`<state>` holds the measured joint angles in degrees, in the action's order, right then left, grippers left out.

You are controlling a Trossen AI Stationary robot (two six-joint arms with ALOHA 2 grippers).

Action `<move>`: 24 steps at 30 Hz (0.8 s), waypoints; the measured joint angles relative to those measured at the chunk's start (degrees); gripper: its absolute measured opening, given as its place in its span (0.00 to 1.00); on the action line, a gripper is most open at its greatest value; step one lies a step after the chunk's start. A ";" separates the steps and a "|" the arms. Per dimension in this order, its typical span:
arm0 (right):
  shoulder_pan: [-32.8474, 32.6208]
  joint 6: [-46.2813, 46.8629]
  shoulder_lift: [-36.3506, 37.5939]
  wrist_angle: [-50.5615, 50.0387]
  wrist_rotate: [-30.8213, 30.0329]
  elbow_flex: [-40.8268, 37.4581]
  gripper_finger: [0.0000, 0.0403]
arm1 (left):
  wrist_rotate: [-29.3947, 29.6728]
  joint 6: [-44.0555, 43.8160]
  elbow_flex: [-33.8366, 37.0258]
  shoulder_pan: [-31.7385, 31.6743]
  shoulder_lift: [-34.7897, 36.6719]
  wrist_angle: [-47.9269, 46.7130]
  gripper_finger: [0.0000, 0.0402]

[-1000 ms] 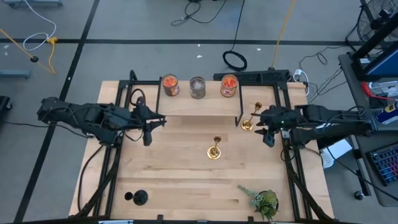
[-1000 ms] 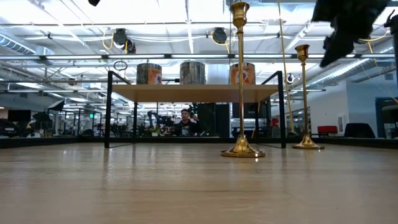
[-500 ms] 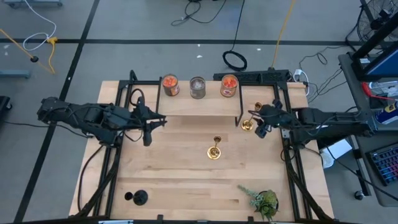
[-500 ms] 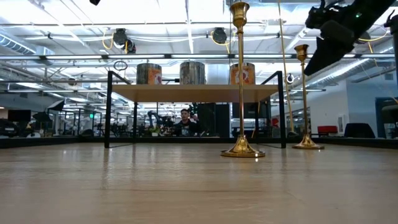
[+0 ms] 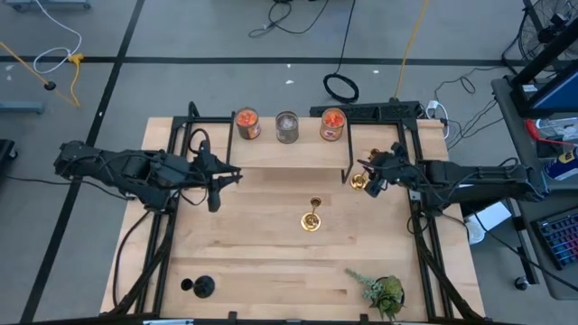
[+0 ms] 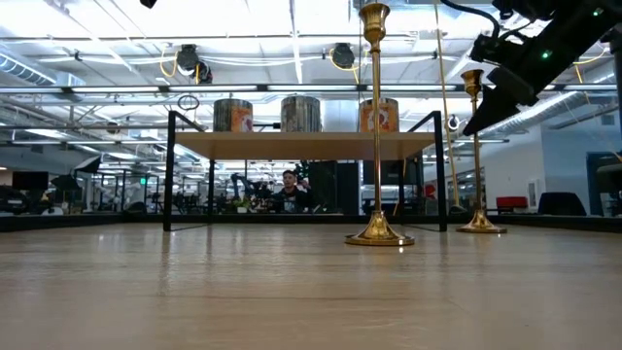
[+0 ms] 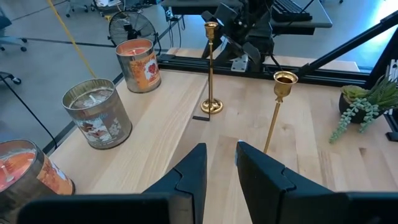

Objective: Pick & Place candle stick holders
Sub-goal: Put the top brown candle holder on the shelf

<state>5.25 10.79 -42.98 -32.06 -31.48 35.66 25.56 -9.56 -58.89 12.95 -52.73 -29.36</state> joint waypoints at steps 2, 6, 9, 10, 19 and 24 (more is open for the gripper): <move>0.05 -0.15 0.04 0.61 0.02 0.00 0.32 | 0.00 0.00 0.00 0.00 0.00 -0.02 0.23; 0.05 -0.16 0.02 0.10 0.21 0.00 0.16 | 0.00 0.04 0.00 0.00 0.00 -0.03 0.23; -0.04 -0.46 0.69 0.50 1.98 0.27 0.04 | 0.02 0.04 0.00 0.00 0.00 -0.16 0.23; 0.00 -0.51 1.11 -0.12 2.57 0.39 0.03 | 0.02 0.01 0.00 0.00 0.00 -0.37 0.23; -0.13 4.29 3.84 -4.23 13.80 6.35 0.03 | 0.02 -0.20 0.04 0.00 -0.02 -0.52 0.23; -0.13 11.50 3.48 -14.53 20.23 13.46 0.03 | 0.04 -0.22 0.04 0.00 -0.02 -0.50 0.23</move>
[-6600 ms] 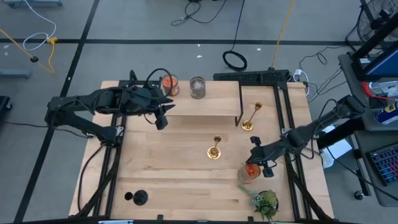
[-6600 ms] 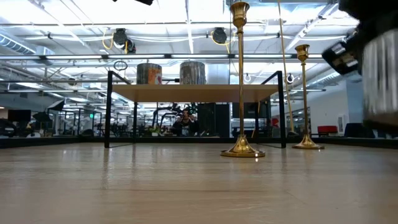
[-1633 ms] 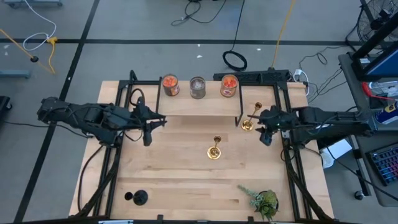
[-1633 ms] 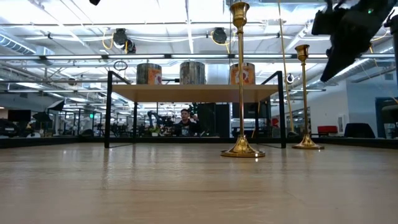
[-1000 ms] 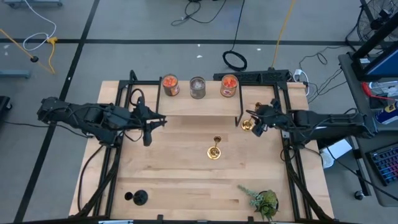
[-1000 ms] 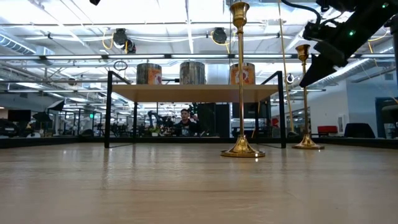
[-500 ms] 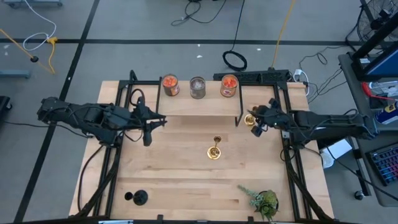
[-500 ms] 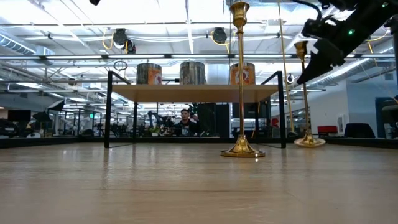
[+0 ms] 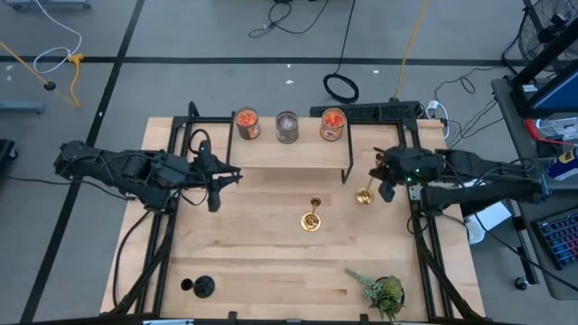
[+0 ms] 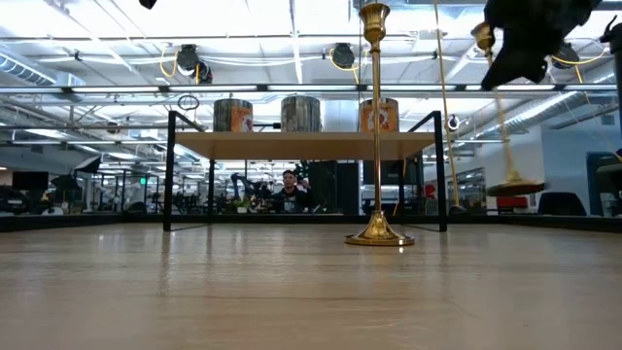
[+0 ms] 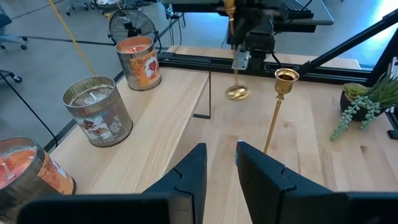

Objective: Pick & Place candle stick holders
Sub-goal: Put the top brown candle holder on the shelf

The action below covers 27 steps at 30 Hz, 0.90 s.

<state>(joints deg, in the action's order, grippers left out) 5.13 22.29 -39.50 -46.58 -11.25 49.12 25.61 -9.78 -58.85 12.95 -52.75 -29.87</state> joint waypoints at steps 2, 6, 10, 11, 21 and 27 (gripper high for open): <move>0.00 2.81 -0.35 -2.16 3.41 1.64 0.03 | -0.02 0.00 0.00 0.00 0.00 0.00 0.23; -0.04 3.41 -1.07 4.65 11.13 2.35 0.03 | 0.01 0.31 0.00 0.00 0.00 0.04 0.23; -0.99 -1.16 -3.84 20.57 19.32 2.35 0.03 | 0.07 0.26 0.00 0.00 0.00 0.07 0.23; -1.51 -1.91 -4.82 25.28 20.94 2.37 0.03 | 0.06 0.26 0.00 0.00 0.00 0.07 0.23; -2.90 -14.81 -20.12 8.73 10.53 22.76 0.03 | 0.06 0.20 0.00 0.00 0.00 0.19 0.23; -0.13 -19.52 -27.98 2.30 6.66 36.12 0.03 | 0.04 0.53 0.00 0.00 0.00 0.20 0.23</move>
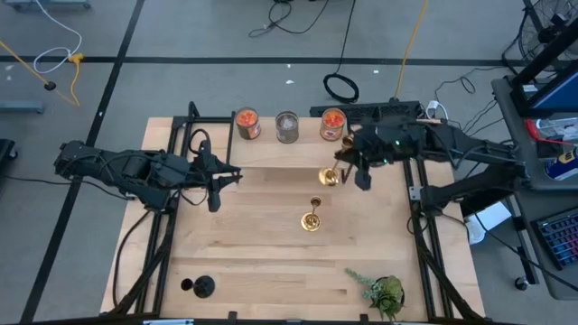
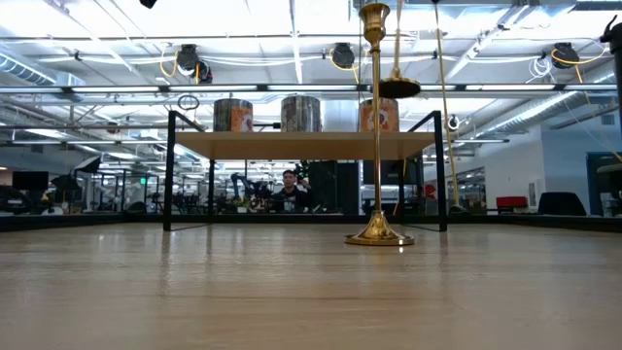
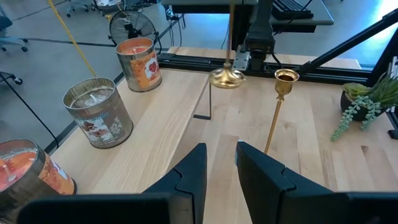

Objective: Pick & Place candle stick holders
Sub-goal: Put the top brown candle holder on the shelf

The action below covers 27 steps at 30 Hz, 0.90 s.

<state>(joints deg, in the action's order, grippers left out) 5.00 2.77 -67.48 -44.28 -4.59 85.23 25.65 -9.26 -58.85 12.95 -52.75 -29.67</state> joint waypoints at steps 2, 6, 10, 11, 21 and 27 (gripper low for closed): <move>1.71 -1.45 -1.78 -0.54 0.07 1.49 0.03 | 0.01 0.04 0.00 0.00 0.00 -0.01 0.23; 5.60 -3.42 -4.77 -1.54 -0.12 1.70 0.03 | 0.00 -0.09 0.00 -0.01 0.00 -0.02 0.23; 9.54 -3.69 -7.05 -1.22 0.02 1.70 0.03 | -0.02 -0.08 0.00 0.00 0.00 -0.04 0.23; 10.35 -3.75 -7.52 -0.91 0.09 1.70 0.03 | -0.02 -0.06 0.00 0.00 0.00 -0.05 0.23; 14.47 -3.50 -8.53 -0.23 0.25 1.68 0.04 | -0.04 0.09 0.00 0.00 -0.04 -0.20 0.23; 14.55 -1.18 -8.53 -0.27 0.16 1.66 0.10 | -0.07 0.06 0.00 0.00 -0.04 -0.20 0.23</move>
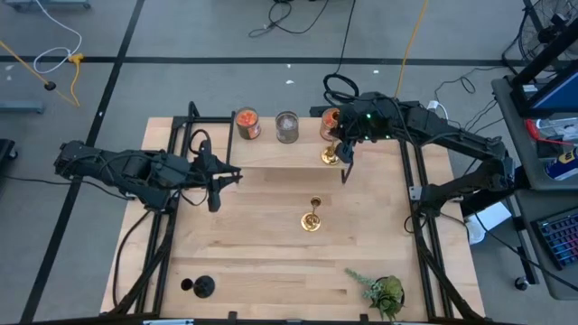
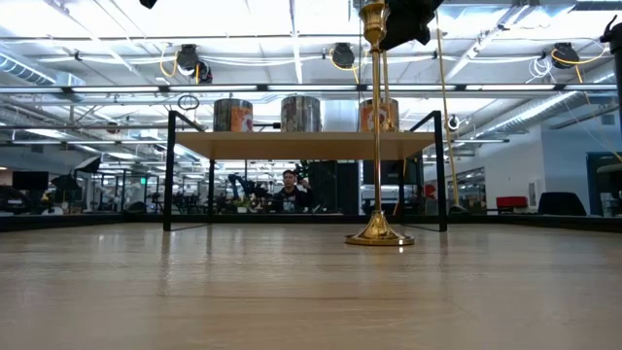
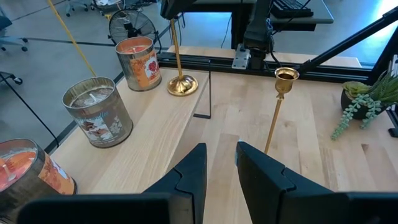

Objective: Pick & Place candle stick holders
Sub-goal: Put the top brown candle holder on the shelf, then put the brown candle holder on the shelf

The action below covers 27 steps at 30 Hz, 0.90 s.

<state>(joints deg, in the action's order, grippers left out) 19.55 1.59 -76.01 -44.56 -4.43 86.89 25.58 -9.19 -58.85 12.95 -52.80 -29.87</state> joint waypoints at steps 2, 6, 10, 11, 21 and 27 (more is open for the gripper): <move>0.00 0.08 0.02 -0.02 0.00 0.00 0.12 | 0.00 0.00 0.00 0.00 -0.02 0.00 0.23; 0.00 -0.01 0.02 -0.02 -0.12 -0.01 0.17 | -0.04 0.00 0.00 0.00 -0.02 0.00 0.23; 0.00 -0.24 0.28 0.09 -0.22 -0.02 0.23 | -0.07 0.00 -0.02 0.00 -0.02 0.00 0.23; -0.02 -0.38 0.28 0.13 -0.22 -0.02 0.25 | -0.07 0.00 -0.02 0.00 -0.02 0.00 0.23; -0.35 -1.80 3.53 -5.32 0.00 -0.07 0.41 | -0.15 -0.02 -0.02 0.00 -0.02 -0.95 0.23; -3.18 1.54 6.52 -14.56 0.02 -0.99 0.43 | -0.26 -0.02 -0.02 0.00 -0.47 -3.09 0.23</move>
<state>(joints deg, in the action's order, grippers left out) 16.37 3.13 -69.48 -59.11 -4.40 85.90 25.32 -9.21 -58.87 12.95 -53.26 -32.96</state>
